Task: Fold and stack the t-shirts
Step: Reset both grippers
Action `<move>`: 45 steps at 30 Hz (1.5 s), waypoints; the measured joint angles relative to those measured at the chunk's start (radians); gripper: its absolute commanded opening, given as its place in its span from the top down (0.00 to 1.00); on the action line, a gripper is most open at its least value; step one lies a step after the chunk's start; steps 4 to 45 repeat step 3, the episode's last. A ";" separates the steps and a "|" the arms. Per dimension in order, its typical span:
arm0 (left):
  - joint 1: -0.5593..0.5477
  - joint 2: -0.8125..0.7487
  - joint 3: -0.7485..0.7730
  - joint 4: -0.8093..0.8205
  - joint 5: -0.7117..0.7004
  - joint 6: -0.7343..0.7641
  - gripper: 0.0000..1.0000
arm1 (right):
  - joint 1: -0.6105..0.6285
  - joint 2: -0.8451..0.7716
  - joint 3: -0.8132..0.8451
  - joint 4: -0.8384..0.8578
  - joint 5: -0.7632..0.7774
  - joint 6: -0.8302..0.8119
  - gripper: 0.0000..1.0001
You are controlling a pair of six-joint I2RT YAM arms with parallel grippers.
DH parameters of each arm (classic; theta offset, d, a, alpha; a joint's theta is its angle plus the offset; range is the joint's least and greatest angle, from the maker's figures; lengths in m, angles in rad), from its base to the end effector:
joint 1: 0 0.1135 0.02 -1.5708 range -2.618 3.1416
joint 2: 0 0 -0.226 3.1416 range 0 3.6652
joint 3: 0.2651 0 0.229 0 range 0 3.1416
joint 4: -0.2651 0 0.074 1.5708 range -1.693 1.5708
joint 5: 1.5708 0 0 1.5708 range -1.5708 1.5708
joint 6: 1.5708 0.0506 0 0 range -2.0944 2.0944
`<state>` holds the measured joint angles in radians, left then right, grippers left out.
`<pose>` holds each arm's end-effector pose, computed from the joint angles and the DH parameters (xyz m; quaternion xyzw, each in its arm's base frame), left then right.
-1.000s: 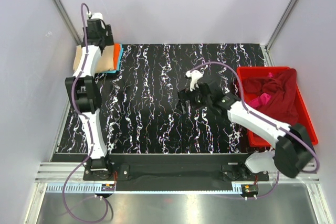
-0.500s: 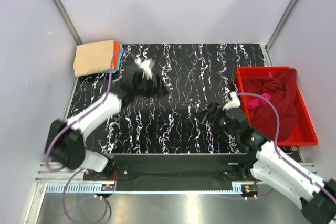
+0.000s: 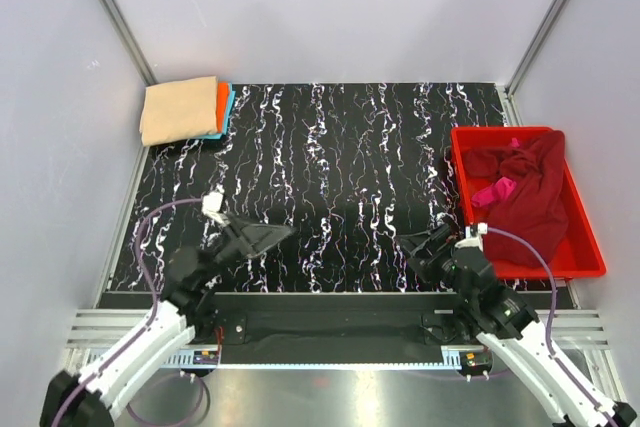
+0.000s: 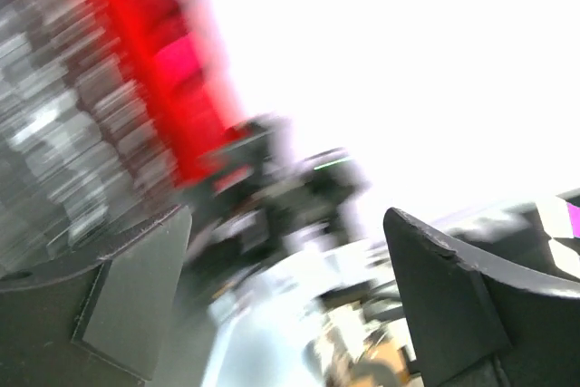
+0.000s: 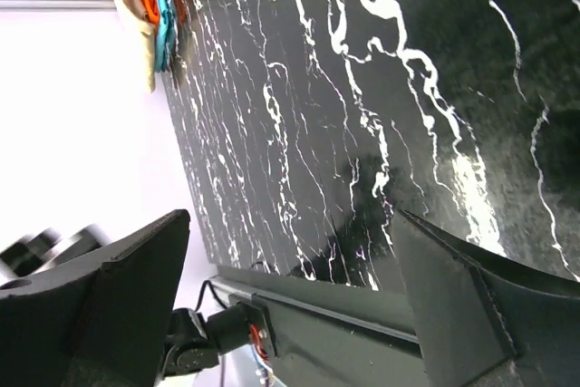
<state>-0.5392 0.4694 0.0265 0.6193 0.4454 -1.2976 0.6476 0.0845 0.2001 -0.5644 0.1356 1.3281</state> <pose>0.1275 -0.1017 0.1962 -0.0745 0.6444 -0.6802 0.3412 0.0992 0.0665 0.1638 0.3159 0.7843 0.4116 0.3401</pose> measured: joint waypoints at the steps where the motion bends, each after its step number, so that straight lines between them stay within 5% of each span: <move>1: 0.000 -0.056 0.002 0.047 -0.012 -0.037 0.05 | 0.000 -0.027 -0.011 -0.018 -0.006 0.013 0.00; 3: 0.000 -0.154 0.005 0.131 -0.030 -0.099 0.04 | 0.000 -0.056 -0.020 -0.041 -0.024 0.024 0.00; 45: 0.000 -0.154 0.005 0.131 -0.030 -0.099 0.04 | 0.000 -0.056 -0.020 -0.041 -0.024 0.024 0.00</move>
